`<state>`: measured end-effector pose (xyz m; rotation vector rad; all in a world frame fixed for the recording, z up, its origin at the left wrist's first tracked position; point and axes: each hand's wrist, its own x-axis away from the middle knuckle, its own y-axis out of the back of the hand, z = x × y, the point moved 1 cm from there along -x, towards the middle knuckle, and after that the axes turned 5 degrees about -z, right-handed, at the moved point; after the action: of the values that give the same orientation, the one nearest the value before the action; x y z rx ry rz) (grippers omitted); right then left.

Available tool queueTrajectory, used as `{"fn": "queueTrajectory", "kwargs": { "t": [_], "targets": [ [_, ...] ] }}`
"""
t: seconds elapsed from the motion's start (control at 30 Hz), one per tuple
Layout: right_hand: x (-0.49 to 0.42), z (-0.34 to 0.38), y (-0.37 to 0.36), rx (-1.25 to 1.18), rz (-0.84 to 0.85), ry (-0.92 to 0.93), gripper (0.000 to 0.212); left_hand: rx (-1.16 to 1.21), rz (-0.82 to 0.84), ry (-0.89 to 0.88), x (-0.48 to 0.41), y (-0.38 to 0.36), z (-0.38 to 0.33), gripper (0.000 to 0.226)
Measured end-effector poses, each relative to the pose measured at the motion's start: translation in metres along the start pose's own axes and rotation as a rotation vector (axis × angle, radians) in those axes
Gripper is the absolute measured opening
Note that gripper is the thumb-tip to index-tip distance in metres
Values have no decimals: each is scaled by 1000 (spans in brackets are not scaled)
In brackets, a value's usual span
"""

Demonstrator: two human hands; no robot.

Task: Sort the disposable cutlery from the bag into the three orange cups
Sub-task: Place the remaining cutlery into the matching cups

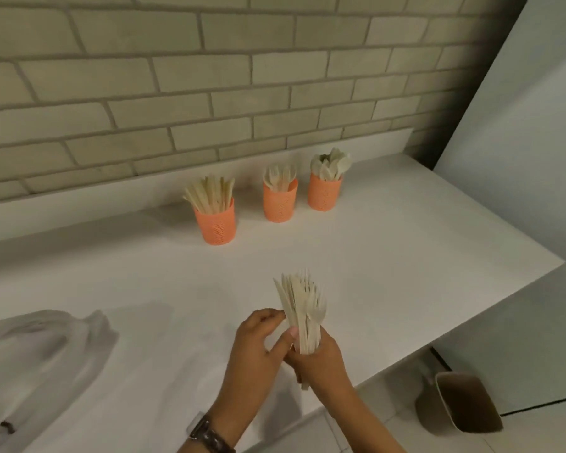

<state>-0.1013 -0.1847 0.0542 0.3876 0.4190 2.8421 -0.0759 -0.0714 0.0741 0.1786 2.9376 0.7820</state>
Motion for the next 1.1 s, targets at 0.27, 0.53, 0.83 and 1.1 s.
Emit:
{"fn": "queueTrajectory", "kwargs": {
  "t": [0.27, 0.53, 0.83, 1.1],
  "targets": [
    [-9, 11, 116, -193, 189, -134, 42, 318, -102, 276, -8, -82, -83, 17],
    [-42, 20, 163, -178, 313, -55, 40, 311, -11, 320, -40, -104, -123, 11],
    [-93, 34, 188, -481, 338, -75, 44, 688, 129, 332, -98, -114, -126, 21],
    [-130, 46, 182, -357, 268, -21, 41, 776, 26, 340, -121, -113, -123, 20]
  ]
}}
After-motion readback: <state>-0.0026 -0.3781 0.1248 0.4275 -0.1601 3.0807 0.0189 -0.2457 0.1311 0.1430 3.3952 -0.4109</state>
